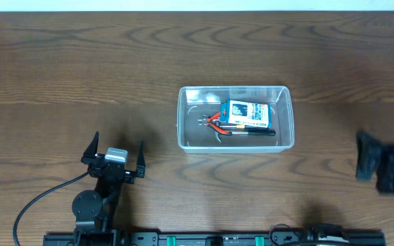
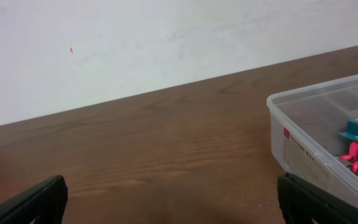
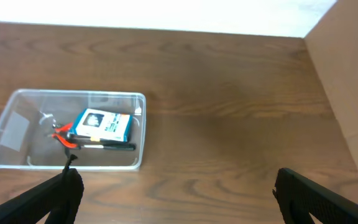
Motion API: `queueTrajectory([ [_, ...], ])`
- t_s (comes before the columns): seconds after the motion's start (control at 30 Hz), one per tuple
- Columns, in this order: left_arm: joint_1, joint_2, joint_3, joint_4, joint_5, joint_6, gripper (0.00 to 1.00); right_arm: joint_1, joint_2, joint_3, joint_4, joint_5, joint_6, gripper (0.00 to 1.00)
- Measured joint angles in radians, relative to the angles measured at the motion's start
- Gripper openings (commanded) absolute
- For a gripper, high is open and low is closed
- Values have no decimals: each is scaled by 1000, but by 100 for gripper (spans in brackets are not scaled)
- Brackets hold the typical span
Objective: Pack container
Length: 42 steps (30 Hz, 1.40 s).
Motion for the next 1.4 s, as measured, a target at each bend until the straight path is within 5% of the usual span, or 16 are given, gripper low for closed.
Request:
queueTrajectory([
  [0.7, 0, 0, 0, 0, 0, 0, 98, 0, -644, -137, 85, 17, 255, 99],
  [1.4, 0, 0, 0, 0, 0, 0, 98, 0, -692, -147, -98, 14, 355, 99],
])
